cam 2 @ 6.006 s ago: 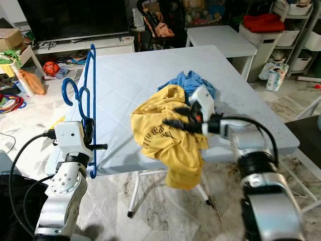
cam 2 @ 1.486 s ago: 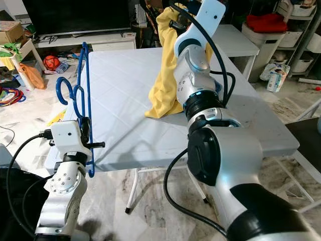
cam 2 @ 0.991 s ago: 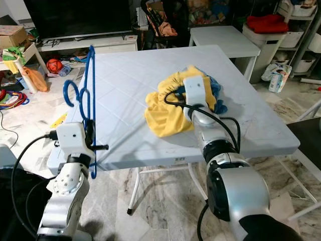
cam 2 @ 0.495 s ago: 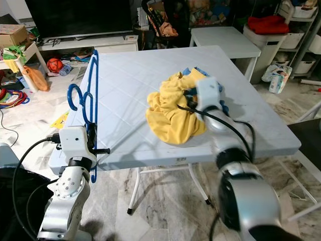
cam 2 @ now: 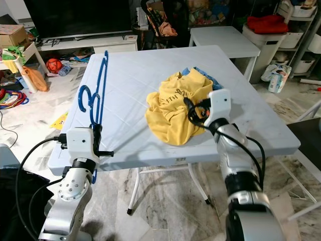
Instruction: Hang hanger
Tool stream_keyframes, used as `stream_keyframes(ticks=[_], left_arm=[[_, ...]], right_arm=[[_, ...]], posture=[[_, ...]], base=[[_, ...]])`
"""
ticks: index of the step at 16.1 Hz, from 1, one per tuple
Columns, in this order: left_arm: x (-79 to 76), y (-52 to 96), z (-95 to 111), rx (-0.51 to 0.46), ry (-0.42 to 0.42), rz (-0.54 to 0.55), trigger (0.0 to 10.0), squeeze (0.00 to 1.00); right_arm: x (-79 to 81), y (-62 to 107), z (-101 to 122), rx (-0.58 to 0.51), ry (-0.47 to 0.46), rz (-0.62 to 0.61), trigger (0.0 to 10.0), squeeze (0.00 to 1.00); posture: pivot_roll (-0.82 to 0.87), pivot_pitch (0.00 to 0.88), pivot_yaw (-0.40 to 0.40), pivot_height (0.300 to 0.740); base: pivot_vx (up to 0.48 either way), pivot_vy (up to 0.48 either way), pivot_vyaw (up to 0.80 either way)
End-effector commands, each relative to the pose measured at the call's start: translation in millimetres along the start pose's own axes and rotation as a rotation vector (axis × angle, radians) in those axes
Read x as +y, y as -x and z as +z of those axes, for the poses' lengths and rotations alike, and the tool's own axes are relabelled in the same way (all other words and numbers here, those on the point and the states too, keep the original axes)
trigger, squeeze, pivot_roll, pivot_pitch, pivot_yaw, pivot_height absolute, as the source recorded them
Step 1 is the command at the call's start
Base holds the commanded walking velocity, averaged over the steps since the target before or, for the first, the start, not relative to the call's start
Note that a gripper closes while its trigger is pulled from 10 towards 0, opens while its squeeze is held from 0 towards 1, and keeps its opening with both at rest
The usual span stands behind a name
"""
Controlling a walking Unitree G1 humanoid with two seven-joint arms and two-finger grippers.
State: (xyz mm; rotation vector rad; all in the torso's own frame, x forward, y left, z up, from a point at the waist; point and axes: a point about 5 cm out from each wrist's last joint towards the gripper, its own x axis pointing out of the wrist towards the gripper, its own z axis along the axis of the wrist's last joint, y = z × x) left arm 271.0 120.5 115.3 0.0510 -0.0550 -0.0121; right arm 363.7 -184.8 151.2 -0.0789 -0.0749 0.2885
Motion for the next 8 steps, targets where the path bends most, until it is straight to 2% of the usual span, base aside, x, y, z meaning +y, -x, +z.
stream_keyframes(ticks=[1, 3, 6, 8], left_arm=[[-2.8, -0.8, 0.8, -0.001, -0.012, -0.013, 10.0, 0.00], [-2.0, -0.1, 0.3, 0.001, -0.014, -0.010, 10.0, 0.00], [0.4, 0.5, -0.2, 0.005, -0.017, -0.005, 10.0, 0.00], [2.8, 0.5, -1.2, 0.012, -0.012, 0.010, 10.0, 0.00]], right_arm=[[5.0, -1.6, 6.4, -0.021, -0.001, 0.024, 10.0, 1.00], [16.1, -0.7, 7.2, -0.022, -0.024, 0.044, 10.0, 1.00], [21.1, -1.2, 6.8, -0.016, -0.031, 0.058, 10.0, 1.00], [21.8, -2.2, 7.5, -0.011, -0.028, 0.065, 10.0, 1.00]], posture=[[-0.10, 0.000, 0.031, 0.740], [-0.09, 0.000, 0.029, 0.740], [-0.08, 0.000, 0.026, 0.740], [-0.08, 0.000, 0.022, 0.740]], base=[[0.000, 0.000, 0.00], [0.000, 0.000, 0.00], [0.000, 0.000, 0.00], [-0.264, 0.000, 0.00]])
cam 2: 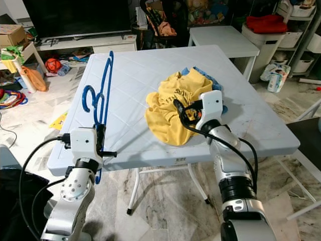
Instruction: Hang hanger
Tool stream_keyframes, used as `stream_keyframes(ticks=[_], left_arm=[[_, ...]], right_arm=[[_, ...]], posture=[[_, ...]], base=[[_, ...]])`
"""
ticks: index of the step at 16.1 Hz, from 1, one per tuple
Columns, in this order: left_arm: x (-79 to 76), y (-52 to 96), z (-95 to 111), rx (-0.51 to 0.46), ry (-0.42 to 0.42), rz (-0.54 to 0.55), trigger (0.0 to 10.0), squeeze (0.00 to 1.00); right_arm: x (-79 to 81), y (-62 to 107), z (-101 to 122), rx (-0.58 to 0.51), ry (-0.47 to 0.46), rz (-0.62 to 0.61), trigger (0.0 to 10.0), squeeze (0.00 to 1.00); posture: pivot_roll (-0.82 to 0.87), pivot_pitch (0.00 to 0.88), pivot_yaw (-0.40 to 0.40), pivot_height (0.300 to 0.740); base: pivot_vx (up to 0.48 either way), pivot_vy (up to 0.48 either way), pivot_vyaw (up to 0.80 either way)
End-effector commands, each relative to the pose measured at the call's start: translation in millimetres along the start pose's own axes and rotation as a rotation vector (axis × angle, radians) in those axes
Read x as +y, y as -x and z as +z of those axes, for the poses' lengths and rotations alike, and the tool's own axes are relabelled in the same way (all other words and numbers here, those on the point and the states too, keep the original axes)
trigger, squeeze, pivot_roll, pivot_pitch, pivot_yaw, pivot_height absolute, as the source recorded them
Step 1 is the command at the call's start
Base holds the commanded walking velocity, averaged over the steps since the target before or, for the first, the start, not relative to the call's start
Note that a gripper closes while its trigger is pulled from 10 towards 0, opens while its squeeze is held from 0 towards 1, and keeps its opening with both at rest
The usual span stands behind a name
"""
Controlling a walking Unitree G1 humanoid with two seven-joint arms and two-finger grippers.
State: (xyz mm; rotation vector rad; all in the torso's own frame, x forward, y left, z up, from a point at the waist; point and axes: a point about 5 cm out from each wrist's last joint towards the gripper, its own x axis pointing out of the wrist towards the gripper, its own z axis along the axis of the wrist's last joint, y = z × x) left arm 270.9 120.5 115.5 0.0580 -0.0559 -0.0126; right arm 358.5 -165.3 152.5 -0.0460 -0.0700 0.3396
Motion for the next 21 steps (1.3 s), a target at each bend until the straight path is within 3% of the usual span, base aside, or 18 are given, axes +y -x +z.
stream_keyframes(ticks=[1, 14, 21], left_arm=[[2.4, 0.3, -1.4, 0.013, -0.005, 0.010, 10.0, 0.00], [2.9, -2.8, -0.6, 0.012, -0.008, 0.011, 10.0, 0.00], [1.0, -3.7, -1.5, 0.016, -0.007, 0.005, 10.0, 0.00]], right_arm=[[1.7, -1.0, 5.2, -0.005, 0.006, 0.014, 10.0, 1.00], [11.2, 0.3, -1.7, 0.030, 0.000, 0.038, 10.0, 1.00], [8.3, 1.7, -2.1, 0.042, 0.008, 0.037, 10.0, 1.00]], posture=[[-0.08, 0.000, 0.022, 0.740], [-0.08, 0.000, 0.028, 0.740], [-0.09, 0.000, 0.030, 0.740]], base=[[-0.270, 0.000, 0.00], [-0.296, 0.000, 0.00], [-0.311, 0.000, 0.00]])
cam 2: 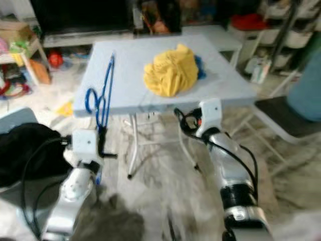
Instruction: Hang hanger
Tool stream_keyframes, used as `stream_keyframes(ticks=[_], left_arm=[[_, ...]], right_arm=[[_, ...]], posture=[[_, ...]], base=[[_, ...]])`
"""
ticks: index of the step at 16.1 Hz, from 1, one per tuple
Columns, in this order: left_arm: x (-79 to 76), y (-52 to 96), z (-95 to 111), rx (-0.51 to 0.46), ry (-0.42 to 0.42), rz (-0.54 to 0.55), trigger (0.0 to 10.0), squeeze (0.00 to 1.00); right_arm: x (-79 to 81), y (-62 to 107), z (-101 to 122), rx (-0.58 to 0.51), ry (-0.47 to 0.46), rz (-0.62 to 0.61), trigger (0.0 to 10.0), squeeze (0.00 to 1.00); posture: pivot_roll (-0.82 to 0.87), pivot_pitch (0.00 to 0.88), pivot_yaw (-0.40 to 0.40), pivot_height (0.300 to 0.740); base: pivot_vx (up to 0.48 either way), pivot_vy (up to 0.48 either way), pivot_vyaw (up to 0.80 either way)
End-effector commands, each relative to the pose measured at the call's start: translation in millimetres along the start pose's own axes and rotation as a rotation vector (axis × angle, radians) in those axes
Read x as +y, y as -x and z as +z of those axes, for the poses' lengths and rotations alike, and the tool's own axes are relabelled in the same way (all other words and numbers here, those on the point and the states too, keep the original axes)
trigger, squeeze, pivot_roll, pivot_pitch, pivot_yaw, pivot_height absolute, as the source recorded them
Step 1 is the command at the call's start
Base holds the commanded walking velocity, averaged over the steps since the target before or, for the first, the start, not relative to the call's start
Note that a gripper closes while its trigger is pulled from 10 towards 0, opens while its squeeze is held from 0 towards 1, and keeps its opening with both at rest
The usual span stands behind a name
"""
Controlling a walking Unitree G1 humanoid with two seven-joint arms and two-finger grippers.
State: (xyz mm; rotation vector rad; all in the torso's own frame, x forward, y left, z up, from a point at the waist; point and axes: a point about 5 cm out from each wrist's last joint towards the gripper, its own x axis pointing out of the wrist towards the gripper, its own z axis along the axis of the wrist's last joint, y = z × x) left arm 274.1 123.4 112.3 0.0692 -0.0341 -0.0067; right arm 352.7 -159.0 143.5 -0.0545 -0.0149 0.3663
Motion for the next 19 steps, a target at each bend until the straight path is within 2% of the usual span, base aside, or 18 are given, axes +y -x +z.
stream_keyframes(ticks=[1, 3, 7, 8, 9, 10, 11, 12, 13, 14, 15, 16, 17, 19], left_arm=[[-1.9, -0.4, 1.9, -0.005, 0.006, 0.000, 10.0, 0.00], [-2.1, 0.3, 1.2, -0.002, 0.010, 0.003, 10.0, 0.00], [-0.2, -1.0, -11.1, 0.083, 0.017, -0.034, 10.0, 0.00], [-2.0, 0.0, -30.2, 0.253, 0.097, -0.065, 10.0, 0.00], [-3.1, 1.1, -36.6, 0.293, 0.090, -0.142, 10.0, 0.00], [-1.6, 1.6, -36.8, 0.280, 0.051, -0.208, 10.0, 0.00], [-0.4, 0.3, -34.6, 0.291, 0.093, -0.298, 10.0, 0.00], [0.3, -0.1, -35.4, 0.304, 0.056, -0.347, 10.0, 0.00], [3.4, -0.2, -39.0, 0.330, -0.030, -0.391, 10.0, 0.00], [9.9, 1.1, -46.9, 0.389, -0.143, -0.454, 10.0, 0.00], [11.6, 1.6, -48.7, 0.397, -0.172, -0.491, 10.0, 0.00], [10.7, 2.6, -46.8, 0.395, -0.170, -0.574, 10.0, 0.00], [5.9, 11.5, -49.3, 0.426, -0.236, -0.729, 10.0, 0.00], [0.1, 18.9, -48.1, 0.419, -0.264, -0.858, 10.0, 0.00]], right_arm=[[-0.1, -1.9, 6.2, -0.011, 0.011, 0.010, 10.0, 1.00], [1.0, -2.3, 5.1, -0.003, 0.016, 0.018, 10.0, 1.00], [2.5, -2.5, 3.8, 0.011, 0.026, 0.038, 10.0, 1.00], [2.2, -2.9, 4.4, 0.021, 0.040, 0.064, 10.0, 1.00], [3.2, -3.2, 5.1, 0.030, 0.053, 0.100, 10.0, 0.83], [4.8, -3.1, 5.4, 0.041, 0.070, 0.142, 10.0, 0.62], [7.6, -0.1, 2.7, 0.076, 0.137, 0.232, 10.0, 0.06], [8.0, 2.1, 0.3, 0.097, 0.174, 0.274, 10.0, 0.00], [7.9, 5.0, -2.4, 0.121, 0.213, 0.323, 10.0, 0.00], [12.2, 13.7, -6.9, 0.163, 0.288, 0.485, 10.0, 0.00], [11.7, 17.9, -10.8, 0.202, 0.343, 0.545, 10.0, 0.00], [7.8, 23.8, -14.7, 0.253, 0.421, 0.620, 10.0, 0.00], [1.9, 26.2, -14.1, 0.278, 0.461, 0.653, 10.0, 0.00], [-2.5, 27.2, -11.8, 0.293, 0.504, 0.685, 10.0, 0.00]], posture=[[-0.09, 0.000, 0.030, 0.740], [-0.09, 0.000, 0.028, 0.740], [-0.09, 0.000, 0.028, 0.740], [-0.09, 0.000, 0.029, 0.740], [-0.09, 0.000, 0.034, 0.740], [-0.10, 0.000, 0.038, 0.740], [-0.10, 0.000, 0.044, 0.740], [-0.10, 0.000, 0.045, 0.740], [-0.10, 0.000, 0.046, 0.740], [-0.11, 0.000, 0.047, 0.740], [-0.11, 0.000, 0.049, 0.740], [-0.11, 0.000, 0.049, 0.740], [-0.11, 0.000, 0.049, 0.740], [-0.11, 0.000, 0.051, 0.740]], base=[[-0.311, 0.000, 0.00], [0.000, 0.000, 0.00], [0.000, 0.000, 0.00], [0.000, 0.000, 0.00], [0.000, 0.000, 0.00], [0.000, 0.000, 0.00], [0.000, 0.000, 0.00], [0.000, 0.000, 0.00], [0.000, 0.000, 0.00], [0.000, 0.000, 0.00], [0.000, 0.000, 0.00], [0.000, 0.000, 0.00], [0.000, 0.000, 0.00], [0.000, 0.000, 0.00]])
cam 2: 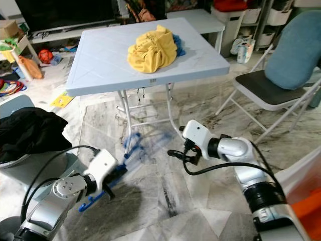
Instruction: Hang hanger
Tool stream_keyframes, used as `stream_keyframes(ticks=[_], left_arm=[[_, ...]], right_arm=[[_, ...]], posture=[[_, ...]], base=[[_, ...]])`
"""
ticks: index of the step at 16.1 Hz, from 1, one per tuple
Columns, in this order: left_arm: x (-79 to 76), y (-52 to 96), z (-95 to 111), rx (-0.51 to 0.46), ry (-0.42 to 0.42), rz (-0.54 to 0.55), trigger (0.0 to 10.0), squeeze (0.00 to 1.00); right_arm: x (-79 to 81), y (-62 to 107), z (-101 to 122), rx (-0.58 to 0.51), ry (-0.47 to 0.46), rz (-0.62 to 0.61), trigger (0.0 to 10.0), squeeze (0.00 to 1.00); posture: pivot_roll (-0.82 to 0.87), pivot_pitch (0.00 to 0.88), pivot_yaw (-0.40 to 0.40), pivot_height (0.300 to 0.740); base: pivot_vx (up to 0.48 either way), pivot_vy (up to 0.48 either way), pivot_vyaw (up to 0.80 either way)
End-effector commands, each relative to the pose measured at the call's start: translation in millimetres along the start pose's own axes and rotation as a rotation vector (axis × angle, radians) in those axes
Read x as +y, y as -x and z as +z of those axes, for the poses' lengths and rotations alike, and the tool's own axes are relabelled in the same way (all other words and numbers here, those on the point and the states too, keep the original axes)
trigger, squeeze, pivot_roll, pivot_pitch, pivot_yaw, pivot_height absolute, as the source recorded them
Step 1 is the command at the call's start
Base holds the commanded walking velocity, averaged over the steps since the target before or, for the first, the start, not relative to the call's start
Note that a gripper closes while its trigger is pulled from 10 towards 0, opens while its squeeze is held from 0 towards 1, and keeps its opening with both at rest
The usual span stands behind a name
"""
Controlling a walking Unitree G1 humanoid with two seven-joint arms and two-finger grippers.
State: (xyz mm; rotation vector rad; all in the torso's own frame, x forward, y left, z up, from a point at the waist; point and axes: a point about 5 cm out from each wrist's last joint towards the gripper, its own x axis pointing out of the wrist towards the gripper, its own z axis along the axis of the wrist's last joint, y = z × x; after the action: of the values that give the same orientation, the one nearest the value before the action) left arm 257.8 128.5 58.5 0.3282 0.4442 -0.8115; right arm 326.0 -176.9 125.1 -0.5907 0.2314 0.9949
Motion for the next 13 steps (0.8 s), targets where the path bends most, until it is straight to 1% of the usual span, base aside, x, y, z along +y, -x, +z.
stream_keyframes(ticks=[1, 3, 4, 5, 6, 8, 9, 10, 11, 12, 13], left_arm=[[-4.6, 1.8, 7.2, -0.033, -0.059, -0.063, 10.0, 0.00], [-9.7, 0.8, 10.8, -0.047, -0.091, -0.132, 10.0, 0.00], [-9.2, -0.3, 13.5, -0.050, -0.134, -0.150, 10.0, 0.00], [-9.2, -1.4, 16.3, -0.062, -0.172, -0.175, 10.0, 0.00], [-8.6, -1.9, 19.1, -0.070, -0.196, -0.192, 10.0, 0.00], [-7.6, -3.1, 22.4, -0.079, -0.222, -0.211, 10.0, 0.00], [-7.3, -4.7, 24.9, -0.090, -0.228, -0.228, 10.0, 0.00], [-7.2, -5.5, 26.3, -0.096, -0.225, -0.235, 10.0, 0.00], [-7.1, -5.9, 26.9, -0.099, -0.231, -0.238, 10.0, 0.00], [-8.0, -7.9, 27.2, -0.098, -0.254, -0.254, 10.0, 0.00], [-8.2, -8.3, 26.9, -0.098, -0.260, -0.260, 10.0, 0.00]], right_arm=[[-3.8, -1.7, 8.8, -0.008, 0.056, 0.034, 10.0, 0.00], [-3.4, -1.4, 10.4, 0.000, 0.092, 0.078, 10.0, 0.00], [0.7, -0.9, 11.3, 0.008, 0.107, 0.147, 10.0, 0.00], [6.1, 0.5, 9.5, 0.034, 0.136, 0.226, 10.0, 0.00], [8.0, 2.1, 6.4, 0.073, 0.167, 0.280, 10.0, 0.00], [7.3, 3.6, 5.2, 0.116, 0.205, 0.333, 10.0, 0.00], [4.2, 3.2, 5.6, 0.152, 0.259, 0.355, 2.9, 0.00], [2.0, 1.2, 7.5, 0.154, 0.269, 0.348, 0.0, 0.00], [1.3, 0.4, 8.5, 0.154, 0.269, 0.349, 0.0, 0.00], [1.7, -2.1, 10.3, 0.180, 0.310, 0.381, 0.0, 0.00], [2.2, -2.6, 9.9, 0.192, 0.324, 0.393, 0.0, 0.00]], posture=[[-0.11, 0.000, 0.050, 0.740], [-0.12, 0.000, 0.052, 0.740], [-0.12, 0.000, 0.055, 0.740], [-0.12, 0.000, 0.058, 0.740], [-0.12, 0.000, 0.062, 0.740], [-0.12, 0.000, 0.065, 0.740], [-0.13, 0.000, 0.067, 0.740], [-0.13, 0.000, 0.071, 0.740], [-0.13, 0.000, 0.071, 0.740], [-0.13, 0.000, 0.076, 0.740], [-0.13, 0.000, 0.077, 0.740]], base=[[0.000, 0.000, 0.00], [0.000, 0.000, 0.00], [0.000, 0.000, 0.00], [0.000, 0.000, 0.00], [0.000, 0.000, 0.00], [0.000, 0.000, 0.00], [0.000, 0.000, 0.00], [0.000, 0.000, 0.00], [0.000, 0.000, 0.00], [0.000, 0.000, 0.00], [0.000, 0.000, 0.00]])
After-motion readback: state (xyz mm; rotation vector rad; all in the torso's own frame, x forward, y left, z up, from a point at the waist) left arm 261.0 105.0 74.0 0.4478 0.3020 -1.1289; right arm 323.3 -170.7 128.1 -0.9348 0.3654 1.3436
